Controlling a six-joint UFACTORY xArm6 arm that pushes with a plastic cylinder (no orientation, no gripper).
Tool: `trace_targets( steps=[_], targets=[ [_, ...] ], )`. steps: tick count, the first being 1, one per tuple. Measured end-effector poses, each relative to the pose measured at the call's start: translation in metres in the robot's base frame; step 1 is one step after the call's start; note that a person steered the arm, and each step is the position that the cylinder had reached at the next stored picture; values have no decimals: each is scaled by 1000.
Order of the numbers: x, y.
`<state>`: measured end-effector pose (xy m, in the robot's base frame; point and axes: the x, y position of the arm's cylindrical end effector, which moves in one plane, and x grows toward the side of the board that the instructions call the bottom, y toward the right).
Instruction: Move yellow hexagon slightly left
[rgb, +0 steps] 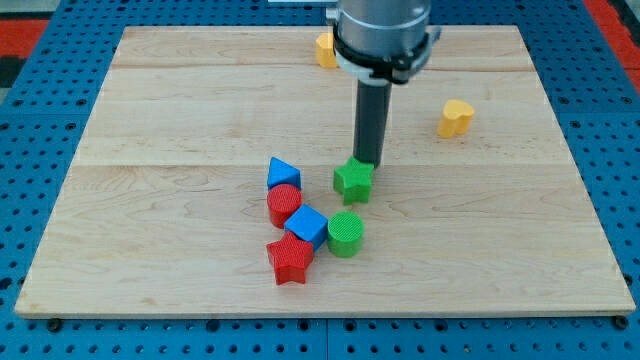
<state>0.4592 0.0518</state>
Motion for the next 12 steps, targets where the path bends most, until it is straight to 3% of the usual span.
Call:
trace_targets(
  steps=[2, 5, 6, 8, 10, 12],
  targets=[
    [64, 0],
    [71, -8],
    [63, 2],
    [33, 120],
    [-67, 171],
    [-78, 69]
  ],
)
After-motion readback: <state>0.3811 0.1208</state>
